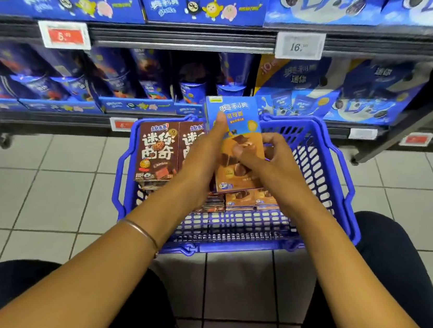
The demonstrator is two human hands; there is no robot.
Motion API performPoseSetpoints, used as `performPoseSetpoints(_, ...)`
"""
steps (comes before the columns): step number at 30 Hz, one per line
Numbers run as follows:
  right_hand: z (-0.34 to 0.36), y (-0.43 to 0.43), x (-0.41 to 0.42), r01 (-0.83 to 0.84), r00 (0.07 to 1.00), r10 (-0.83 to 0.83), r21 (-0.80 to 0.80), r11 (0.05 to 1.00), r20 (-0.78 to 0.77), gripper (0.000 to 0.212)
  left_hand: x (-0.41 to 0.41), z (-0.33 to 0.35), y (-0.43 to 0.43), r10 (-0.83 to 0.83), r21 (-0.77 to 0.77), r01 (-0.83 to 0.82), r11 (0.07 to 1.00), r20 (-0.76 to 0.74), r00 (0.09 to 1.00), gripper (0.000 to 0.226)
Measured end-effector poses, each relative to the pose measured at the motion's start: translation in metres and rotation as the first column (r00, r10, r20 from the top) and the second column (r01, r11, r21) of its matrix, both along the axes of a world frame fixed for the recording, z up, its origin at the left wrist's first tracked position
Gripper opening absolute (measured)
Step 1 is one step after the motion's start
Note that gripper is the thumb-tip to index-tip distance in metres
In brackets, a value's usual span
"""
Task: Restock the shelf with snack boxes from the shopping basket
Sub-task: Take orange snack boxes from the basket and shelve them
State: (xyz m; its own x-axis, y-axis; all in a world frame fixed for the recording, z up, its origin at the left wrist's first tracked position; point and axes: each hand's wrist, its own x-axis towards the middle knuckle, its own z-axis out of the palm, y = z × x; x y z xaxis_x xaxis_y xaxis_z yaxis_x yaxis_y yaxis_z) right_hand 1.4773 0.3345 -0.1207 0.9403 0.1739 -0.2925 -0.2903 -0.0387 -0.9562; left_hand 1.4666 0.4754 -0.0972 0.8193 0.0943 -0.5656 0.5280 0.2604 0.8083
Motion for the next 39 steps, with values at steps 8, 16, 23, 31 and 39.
performPoseSetpoints(8, -0.058, -0.025, 0.037, 0.136, 0.991, -0.132, -0.232, 0.963, 0.032, 0.049, 0.014, 0.002, 0.001, 0.177, -0.011, -0.177, 0.984, 0.003, 0.984, 0.058)
performPoseSetpoints(16, -0.189, -0.056, 0.074, -0.081, 0.952, -0.144, -0.673, 0.735, -0.271, 0.073, 0.022, 0.008, -0.010, 0.106, -0.063, -0.107, 0.992, -0.015, 0.994, 0.058)
performPoseSetpoints(23, -0.214, -0.057, 0.073, -0.174, 0.920, -0.107, -0.639, 0.749, -0.377, 0.067, 0.017, 0.009, -0.007, 0.111, -0.059, -0.112, 0.992, -0.027, 0.993, 0.056)
performPoseSetpoints(31, -0.203, -0.058, 0.070, -0.103, 0.917, -0.203, -0.696, 0.711, -0.343, 0.063, 0.009, 0.011, -0.009, 0.105, -0.080, -0.108, 0.991, -0.031, 0.994, 0.057)
performPoseSetpoints(39, -0.181, -0.061, 0.070, -0.136, 0.945, -0.145, -0.756, 0.640, -0.292, 0.053, 0.008, 0.012, -0.011, 0.064, -0.105, -0.066, 0.992, -0.014, 0.998, 0.055)
